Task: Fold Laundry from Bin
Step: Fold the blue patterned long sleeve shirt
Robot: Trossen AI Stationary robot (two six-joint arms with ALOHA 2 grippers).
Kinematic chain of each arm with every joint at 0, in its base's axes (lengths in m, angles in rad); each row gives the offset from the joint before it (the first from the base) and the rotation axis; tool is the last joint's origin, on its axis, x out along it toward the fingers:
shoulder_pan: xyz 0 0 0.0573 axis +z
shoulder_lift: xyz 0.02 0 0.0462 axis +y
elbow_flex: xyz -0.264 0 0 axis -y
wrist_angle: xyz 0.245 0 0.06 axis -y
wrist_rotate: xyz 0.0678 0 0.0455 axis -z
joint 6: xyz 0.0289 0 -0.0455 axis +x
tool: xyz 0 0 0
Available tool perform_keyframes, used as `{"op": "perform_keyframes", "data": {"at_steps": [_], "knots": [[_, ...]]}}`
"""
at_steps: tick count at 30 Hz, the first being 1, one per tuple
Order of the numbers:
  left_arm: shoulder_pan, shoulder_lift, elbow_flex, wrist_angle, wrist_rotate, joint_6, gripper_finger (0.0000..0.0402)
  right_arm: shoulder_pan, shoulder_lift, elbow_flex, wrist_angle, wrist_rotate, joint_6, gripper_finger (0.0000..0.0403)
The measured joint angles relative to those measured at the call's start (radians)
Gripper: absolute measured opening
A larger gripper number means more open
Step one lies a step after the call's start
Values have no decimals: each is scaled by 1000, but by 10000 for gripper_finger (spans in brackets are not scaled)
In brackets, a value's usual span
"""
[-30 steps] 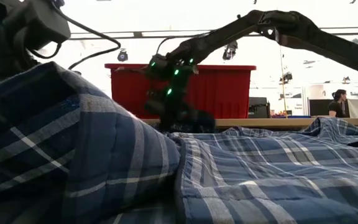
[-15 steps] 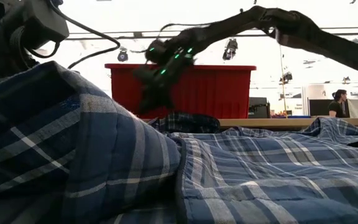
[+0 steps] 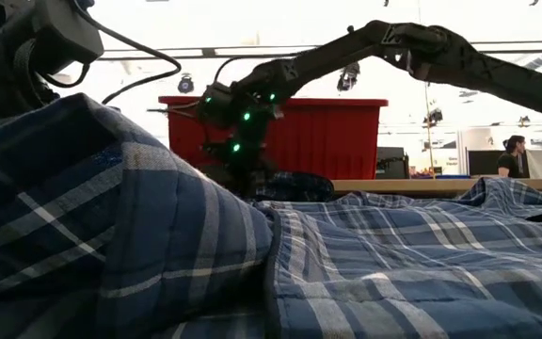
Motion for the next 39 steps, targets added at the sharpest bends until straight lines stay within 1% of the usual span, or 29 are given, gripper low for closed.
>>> {"op": "perform_keyframes", "data": {"at_steps": [2, 7, 10, 13, 16, 19, 21, 24, 27, 28, 30, 34, 36, 39], "knots": [[0, 0, 0, 0, 0, 0, 239, -29, -24, 1, -11, 48, -28, 9], [0, -1, 0, 0, 0, 0, 239, -66, -87, 1, -49, 65, -99, 9], [0, -2, 0, -1, 0, -4, 239, -67, -145, 1, -70, 52, -136, 9], [0, -4, -1, -2, 0, -8, 239, -53, -206, -7, -78, 10, -181, 9], [0, -13, -1, -1, -1, -11, 239, -15, -273, -64, -68, -38, -212, 9], [0, -31, -2, -3, -9, -18, 239, 27, -363, -195, -19, -65, -232, 9], [0, -42, -4, -4, -12, -21, 239, 51, -444, -316, 51, -92, -234, 9], [0, -51, 1, -14, -17, -28, 239, 81, -593, -514, 178, -183, -239, 9], [1, -55, 32, -31, -18, -8, 243, 101, -747, -720, 287, -295, -204, 9], [3, -56, 48, -42, -19, -1, 246, 105, -798, -785, 312, -313, -188, 9], [10, -56, 85, -63, -21, 24, 259, 113, -904, -905, 345, -311, -156, 9], [48, -56, 174, -106, -39, 95, 295, 130, -1094, -1089, 354, -309, -114, 9], [80, -56, 221, -147, -53, 143, 314, 147, -1160, -1168, 349, -313, -74, 9], [126, -56, 304, -199, -106, 220, 337, 183, -1245, -1272, 339, -312, -28, 9]]}}
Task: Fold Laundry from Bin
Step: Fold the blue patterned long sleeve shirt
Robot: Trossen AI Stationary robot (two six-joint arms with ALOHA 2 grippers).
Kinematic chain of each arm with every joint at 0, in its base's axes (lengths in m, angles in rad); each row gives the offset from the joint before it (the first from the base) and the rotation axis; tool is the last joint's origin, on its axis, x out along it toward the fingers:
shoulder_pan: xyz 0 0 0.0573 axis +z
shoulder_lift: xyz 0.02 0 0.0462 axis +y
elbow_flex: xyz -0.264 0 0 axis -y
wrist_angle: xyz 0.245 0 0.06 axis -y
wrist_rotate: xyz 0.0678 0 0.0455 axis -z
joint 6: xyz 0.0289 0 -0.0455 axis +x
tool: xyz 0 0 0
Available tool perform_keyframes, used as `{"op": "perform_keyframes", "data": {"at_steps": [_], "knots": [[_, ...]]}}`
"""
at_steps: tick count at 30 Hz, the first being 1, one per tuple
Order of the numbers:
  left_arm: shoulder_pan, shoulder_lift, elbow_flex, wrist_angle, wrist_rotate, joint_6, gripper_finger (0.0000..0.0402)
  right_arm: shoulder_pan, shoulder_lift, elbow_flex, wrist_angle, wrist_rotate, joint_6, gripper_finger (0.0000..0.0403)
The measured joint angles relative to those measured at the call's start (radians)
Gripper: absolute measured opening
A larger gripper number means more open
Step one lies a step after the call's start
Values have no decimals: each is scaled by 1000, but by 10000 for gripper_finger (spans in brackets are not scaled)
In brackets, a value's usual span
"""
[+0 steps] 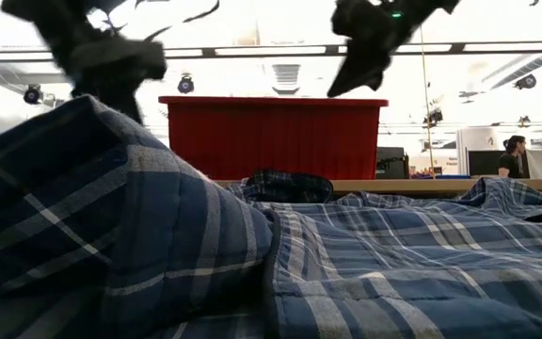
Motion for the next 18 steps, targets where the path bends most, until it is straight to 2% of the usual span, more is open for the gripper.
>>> {"op": "perform_keyframes", "data": {"at_steps": [5, 12, 18], "knots": [[87, 0, 143, -62, -31, 84, 347, 51, -114, -115, -80, 0, 81, 32], [247, 0, 325, -86, -71, 101, 348, 114, -244, -180, -223, 8, 105, 137], [337, 0, 415, -102, -71, 106, 342, 188, -324, -230, -223, 8, 103, 202]]}}
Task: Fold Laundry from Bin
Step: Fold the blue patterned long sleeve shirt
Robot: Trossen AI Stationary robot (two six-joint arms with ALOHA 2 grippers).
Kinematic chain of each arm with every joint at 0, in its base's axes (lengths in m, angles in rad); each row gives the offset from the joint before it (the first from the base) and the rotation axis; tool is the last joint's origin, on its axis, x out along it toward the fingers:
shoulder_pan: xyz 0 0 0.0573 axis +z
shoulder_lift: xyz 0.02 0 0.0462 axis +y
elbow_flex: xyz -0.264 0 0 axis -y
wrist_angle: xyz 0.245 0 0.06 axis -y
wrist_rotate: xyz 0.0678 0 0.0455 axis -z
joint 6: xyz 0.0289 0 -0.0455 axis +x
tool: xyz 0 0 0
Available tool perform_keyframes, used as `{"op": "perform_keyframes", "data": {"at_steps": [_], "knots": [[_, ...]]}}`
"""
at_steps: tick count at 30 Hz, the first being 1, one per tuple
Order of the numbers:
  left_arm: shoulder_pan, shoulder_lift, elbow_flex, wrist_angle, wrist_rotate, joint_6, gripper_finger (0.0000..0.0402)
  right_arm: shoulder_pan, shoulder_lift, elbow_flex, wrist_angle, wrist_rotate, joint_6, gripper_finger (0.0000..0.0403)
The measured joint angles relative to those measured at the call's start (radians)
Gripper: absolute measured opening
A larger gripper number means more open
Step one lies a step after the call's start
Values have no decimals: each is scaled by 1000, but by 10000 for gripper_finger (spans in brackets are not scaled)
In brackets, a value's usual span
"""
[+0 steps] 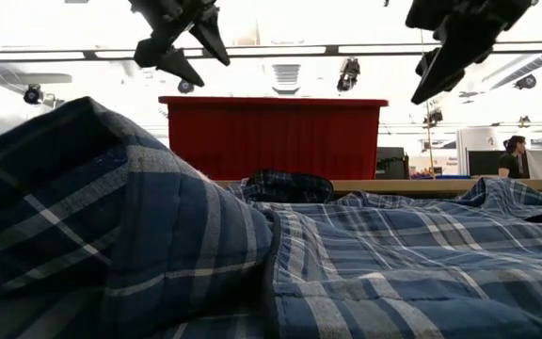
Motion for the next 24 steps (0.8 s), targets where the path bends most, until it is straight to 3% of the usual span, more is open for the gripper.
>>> {"op": "perform_keyframes", "data": {"at_steps": [3, 10, 15, 19, 24], "knots": [[0, 0, 36, -50, 1, 1, 336, 25, -21, -7, -2, 0, -7, 221], [41, -38, 101, -344, 26, 4, 330, 63, -71, 1, 0, 1, -26, 252], [121, -134, -14, -350, 69, -10, 330, 61, -51, 1, 1, 64, -59, 277], [176, -207, -135, -389, 42, -86, 330, 60, -13, 1, 18, 83, -78, 298], [251, -236, -167, -446, 52, -183, 329, 60, 37, 1, 88, 104, -53, 320]]}}
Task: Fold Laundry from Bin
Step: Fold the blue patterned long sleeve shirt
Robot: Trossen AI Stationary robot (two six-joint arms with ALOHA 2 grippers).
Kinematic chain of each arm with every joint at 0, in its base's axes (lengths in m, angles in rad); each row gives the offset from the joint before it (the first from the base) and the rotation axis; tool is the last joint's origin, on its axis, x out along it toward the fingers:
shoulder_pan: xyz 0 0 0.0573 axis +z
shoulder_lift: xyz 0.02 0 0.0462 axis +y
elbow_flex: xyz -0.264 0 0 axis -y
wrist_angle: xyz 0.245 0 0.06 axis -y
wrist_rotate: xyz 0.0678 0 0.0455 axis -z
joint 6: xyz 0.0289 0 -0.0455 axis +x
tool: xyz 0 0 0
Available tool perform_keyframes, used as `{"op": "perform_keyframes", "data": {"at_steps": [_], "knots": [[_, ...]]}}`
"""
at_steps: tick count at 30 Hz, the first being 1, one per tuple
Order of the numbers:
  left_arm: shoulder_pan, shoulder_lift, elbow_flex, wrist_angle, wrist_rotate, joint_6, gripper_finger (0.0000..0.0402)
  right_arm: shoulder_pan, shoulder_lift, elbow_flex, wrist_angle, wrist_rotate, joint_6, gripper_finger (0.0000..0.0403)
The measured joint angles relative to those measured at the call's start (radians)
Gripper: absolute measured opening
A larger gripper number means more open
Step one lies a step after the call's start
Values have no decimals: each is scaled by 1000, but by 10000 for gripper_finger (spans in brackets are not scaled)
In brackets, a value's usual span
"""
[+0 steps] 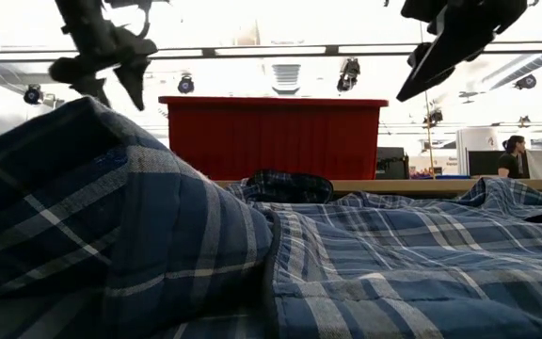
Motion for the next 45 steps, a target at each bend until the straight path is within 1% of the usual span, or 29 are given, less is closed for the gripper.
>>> {"op": "perform_keyframes", "data": {"at_steps": [2, 5, 8, 10, 12, 16, 19, 21, 24, 27, 29, 31, 33, 35, 38, 40, 42, 45], "knots": [[63, 5, 14, -99, 3, -49, 329, -1, 19, 0, 23, 10, -7, 327], [149, 10, 34, -199, 5, -15, 329, -12, 41, 0, 63, 12, -17, 334], [217, 20, 36, -212, 84, 27, 329, -26, 64, 0, 85, 13, -17, 338], [252, 38, 35, -222, 102, 40, 329, -31, 79, 0, 100, 22, -9, 338], [295, 68, 29, -217, 83, 72, 329, -31, 91, 0, 121, 27, 1, 338], [438, 139, 32, -142, 23, 148, 329, -31, 109, 0, 138, 27, 1, 338], [526, 185, 34, -47, 54, 191, 329, -31, 113, 0, 144, 27, 1, 336], [538, 222, 34, -39, 53, 203, 329, -31, 113, 0, 145, 28, -5, 333], [514, 269, 31, -27, -31, 135, 329, -31, 110, 0, 145, 28, -6, 330], [493, 314, 21, 22, -134, 5, 329, -31, 109, 0, 149, 28, 1, 329], [489, 349, 20, 62, -145, -75, 329, -31, 109, 0, 152, 28, 1, 329], [489, 393, 19, 91, -186, -122, 326, -29, 108, 0, 152, 28, 2, 329], [495, 438, 18, 78, -241, -191, 319, -27, 108, 0, 152, 28, 5, 329], [512, 484, 18, 37, -248, -278, 309, -26, 108, 0, 153, 28, 37, 329], [526, 545, 16, -3, -234, -378, 276, -22, 107, 0, 152, 26, 99, 329], [525, 574, 15, 2, -228, -396, 232, -16, 106, 0, 152, 27, 134, 329], [523, 594, 15, 3, -220, -397, 169, -7, 106, 0, 152, 27, 166, 329], [508, 578, 15, 3, -213, -388, 49, 7, 105, 0, 152, 26, 185, 329]]}}
